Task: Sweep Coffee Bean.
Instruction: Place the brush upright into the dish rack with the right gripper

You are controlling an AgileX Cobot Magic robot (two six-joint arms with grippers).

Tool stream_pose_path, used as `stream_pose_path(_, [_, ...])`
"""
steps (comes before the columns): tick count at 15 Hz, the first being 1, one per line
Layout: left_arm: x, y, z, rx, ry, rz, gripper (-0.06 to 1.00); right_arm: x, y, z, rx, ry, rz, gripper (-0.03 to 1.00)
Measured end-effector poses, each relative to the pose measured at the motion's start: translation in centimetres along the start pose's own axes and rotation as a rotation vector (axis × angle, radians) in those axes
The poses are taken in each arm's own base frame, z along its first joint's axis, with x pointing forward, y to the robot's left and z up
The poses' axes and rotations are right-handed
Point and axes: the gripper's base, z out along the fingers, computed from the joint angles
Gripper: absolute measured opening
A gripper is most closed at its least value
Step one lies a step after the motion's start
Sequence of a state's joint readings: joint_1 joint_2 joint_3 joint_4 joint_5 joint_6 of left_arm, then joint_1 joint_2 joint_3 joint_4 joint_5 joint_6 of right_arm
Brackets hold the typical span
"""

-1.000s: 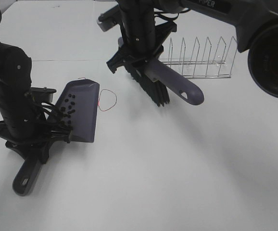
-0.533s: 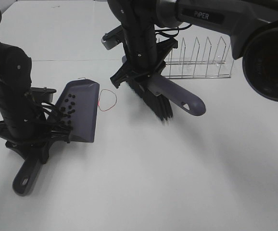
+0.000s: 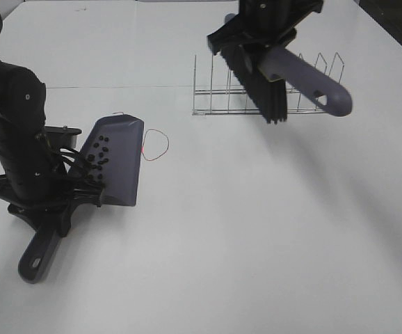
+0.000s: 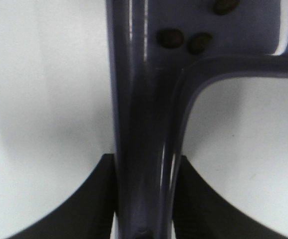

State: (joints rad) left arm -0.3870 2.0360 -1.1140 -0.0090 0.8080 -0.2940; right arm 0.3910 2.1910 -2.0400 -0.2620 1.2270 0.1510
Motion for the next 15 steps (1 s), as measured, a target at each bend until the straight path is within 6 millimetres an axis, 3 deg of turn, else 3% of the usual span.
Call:
stream_pose_path(1, [0.0,0.0,0.0,0.0,0.0,0.0,0.27,0.9,-1.9,-0.3,0.01,0.021,0.036,0.29])
stream_pose_path(2, [0.0,0.0,0.0,0.0,0.0,0.0,0.27,1.3,-2.6,-0.4,0.014,0.033,0.053,0.29])
stream_pose_path(3, [0.0,0.0,0.0,0.0,-0.001,0.0,0.27,3.1,-4.9,-0.2,0.025,0.085,0.114,0.29])
stream_pose_path(4, [0.0,0.0,0.0,0.0,-0.001,0.0,0.27,3.7,-5.7,-0.1,0.028,0.104,0.136,0.29])
stream_pose_path(6, [0.0,0.0,0.0,0.0,0.0,0.0,0.27,6.4,-8.9,1.5,0.03,0.213,0.228,0.29])
stream_pose_path(11, [0.0,0.0,-0.2,0.001,-0.007,0.001,0.27,6.4,-8.8,2.6,-0.002,0.213,0.247,0.29])
stream_pose_path(15, [-0.3,-0.1,-1.2,0.011,-0.038,0.001,0.27,6.3,-8.1,6.1,-0.008,0.242,0.232,0.29])
